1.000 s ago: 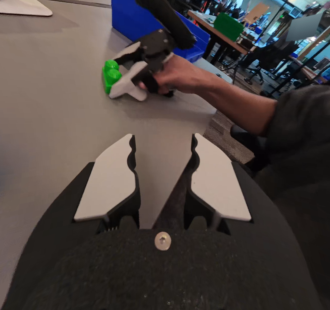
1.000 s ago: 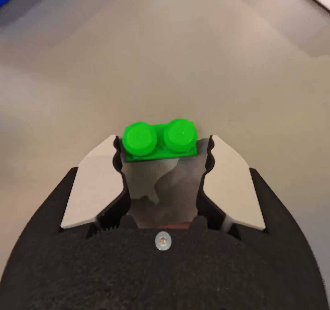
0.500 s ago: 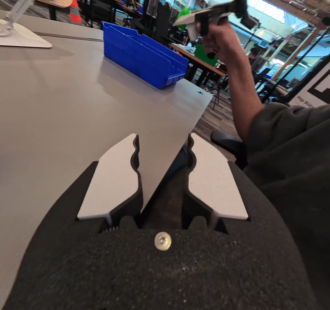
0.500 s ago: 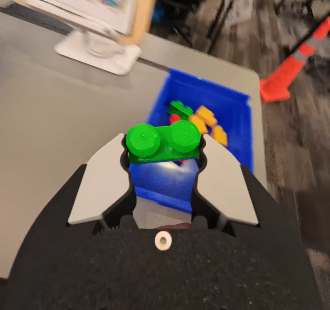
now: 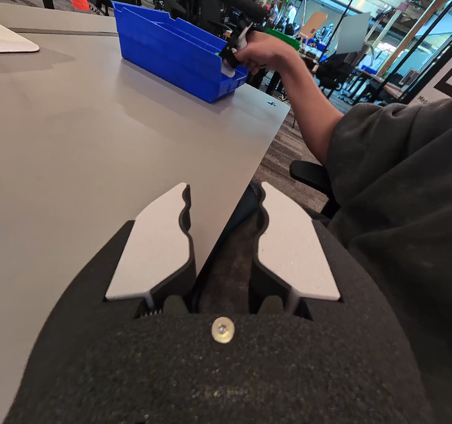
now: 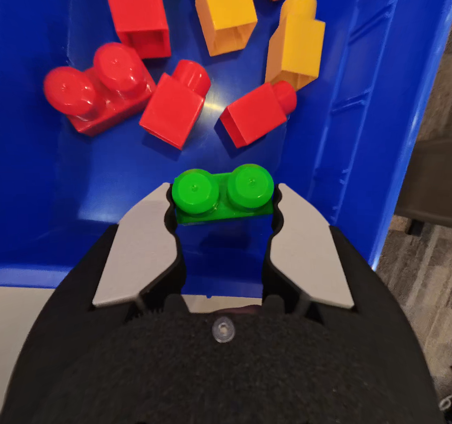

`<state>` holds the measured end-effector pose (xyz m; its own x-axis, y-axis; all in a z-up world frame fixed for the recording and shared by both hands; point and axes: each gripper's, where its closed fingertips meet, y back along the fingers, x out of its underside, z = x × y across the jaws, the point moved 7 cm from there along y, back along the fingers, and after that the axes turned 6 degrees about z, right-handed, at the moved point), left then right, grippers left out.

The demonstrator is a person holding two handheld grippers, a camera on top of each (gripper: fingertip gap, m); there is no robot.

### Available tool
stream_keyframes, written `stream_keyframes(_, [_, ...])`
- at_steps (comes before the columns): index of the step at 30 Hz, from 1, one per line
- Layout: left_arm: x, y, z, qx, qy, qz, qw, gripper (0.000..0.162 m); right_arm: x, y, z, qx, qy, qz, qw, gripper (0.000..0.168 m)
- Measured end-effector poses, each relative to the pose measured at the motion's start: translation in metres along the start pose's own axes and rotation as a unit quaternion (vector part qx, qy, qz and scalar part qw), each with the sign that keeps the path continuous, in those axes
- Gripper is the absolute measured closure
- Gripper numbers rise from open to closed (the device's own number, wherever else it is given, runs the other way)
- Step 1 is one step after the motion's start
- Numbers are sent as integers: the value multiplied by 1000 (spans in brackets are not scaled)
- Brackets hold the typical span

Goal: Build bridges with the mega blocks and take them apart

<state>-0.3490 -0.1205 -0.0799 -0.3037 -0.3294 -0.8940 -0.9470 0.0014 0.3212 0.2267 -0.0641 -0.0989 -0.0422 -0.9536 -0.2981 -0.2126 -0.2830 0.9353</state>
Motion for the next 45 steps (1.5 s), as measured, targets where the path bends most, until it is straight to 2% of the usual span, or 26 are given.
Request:
stream_keyframes(3, [-2,2,-1,13,15,-17,1000,111,0,-4,-6,-3,10,86,996,92])
stream_keyframes(5, [-4,3,-2,24,22,-23,999,111,-3,-10,-5,-12,40,159,986,92])
stream_keyframes(8, [-4,2,-4,24,16,-16,999,111,-8,-22,-8,1,61,227,972,91])
stream_keyframes(11, [-5,2,-8,19,4,-11,1000,110,-8,-25,-7,5,60,233,971,91])
stream_keyframes(16, [-1,-2,-11,21,2,1,1000,110,-9,-22,-8,5,72,199,977,91])
stream_keyframes(18, [1,-3,-12,23,3,4,1000,110,-8,-8,-7,34,85,161,983,84])
stream_keyframes(20, [0,-2,-12,24,3,3,1000,110,-5,22,1,52,88,87,991,83])
stream_keyframes(22, [-1,0,-12,17,1,-1,1000,108,-3,63,19,84,90,-34,992,87])
stream_keyframes(23, [-2,2,-11,12,0,-4,1000,108,-2,83,39,78,100,-122,984,87])
stream_keyframes(24, [-3,3,-10,7,-2,-8,1000,107,4,100,66,35,101,-207,972,92])
stream_keyframes(26, [-5,6,-8,-6,-3,-18,1000,106,20,125,128,-99,104,-352,925,100])
stream_keyframes(27, [-7,8,-6,-19,-3,-24,1000,105,30,129,159,-168,98,-392,899,110])
stream_keyframes(28, [-8,10,-2,-38,-3,-29,999,104,42,129,187,-233,88,-416,874,107])
stream_keyframes(30, [-10,16,8,-90,-2,-34,995,103,66,118,235,-322,82,-427,841,103])
stream_keyframes(34, [-13,32,29,-200,14,-44,979,101,99,101,276,-235,141,-464,843,106])
stream_keyframes(38, [-14,46,45,-254,56,-62,964,98,105,103,290,-176,187,-477,841,109])
stream_keyframes(42, [-13,62,67,-321,102,-52,940,98,106,92,293,-164,190,-461,851,109])
stream_keyframes(45, [-38,88,92,-401,140,-16,905,99,106,93,292,-173,186,-462,850,110])
